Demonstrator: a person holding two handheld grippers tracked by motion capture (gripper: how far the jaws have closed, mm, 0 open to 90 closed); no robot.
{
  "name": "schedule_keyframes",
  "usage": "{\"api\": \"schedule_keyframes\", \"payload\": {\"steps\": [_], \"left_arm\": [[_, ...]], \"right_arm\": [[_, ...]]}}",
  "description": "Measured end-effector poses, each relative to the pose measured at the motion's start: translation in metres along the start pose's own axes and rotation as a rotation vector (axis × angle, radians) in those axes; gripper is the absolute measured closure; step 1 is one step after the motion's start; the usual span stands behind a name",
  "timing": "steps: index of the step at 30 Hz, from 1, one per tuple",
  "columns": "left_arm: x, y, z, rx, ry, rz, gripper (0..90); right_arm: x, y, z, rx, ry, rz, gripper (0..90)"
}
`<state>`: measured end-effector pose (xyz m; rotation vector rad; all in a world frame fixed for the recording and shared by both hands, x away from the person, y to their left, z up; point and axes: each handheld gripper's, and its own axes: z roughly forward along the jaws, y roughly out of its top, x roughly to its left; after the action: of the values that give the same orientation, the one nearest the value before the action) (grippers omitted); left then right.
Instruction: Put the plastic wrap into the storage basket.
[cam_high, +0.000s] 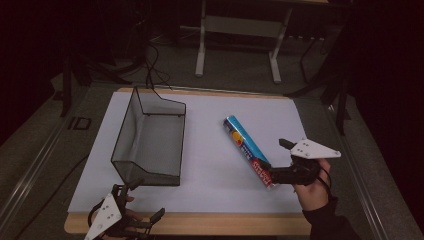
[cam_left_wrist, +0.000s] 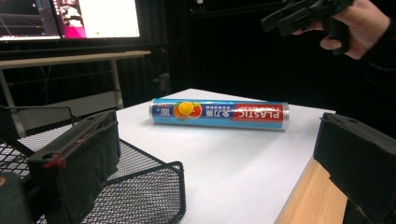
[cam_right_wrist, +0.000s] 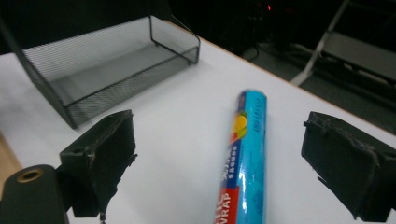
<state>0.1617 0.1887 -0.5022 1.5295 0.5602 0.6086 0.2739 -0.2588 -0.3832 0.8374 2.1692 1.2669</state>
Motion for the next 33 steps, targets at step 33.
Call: {"api": "schedule_keyframes", "payload": {"steps": [33], "left_arm": [[0.001,0.001,-0.001,-0.009,-0.01,0.002,1.1]], "right_arm": [[-0.035,0.001,0.101,0.278,0.095,0.051,9.0]]}}
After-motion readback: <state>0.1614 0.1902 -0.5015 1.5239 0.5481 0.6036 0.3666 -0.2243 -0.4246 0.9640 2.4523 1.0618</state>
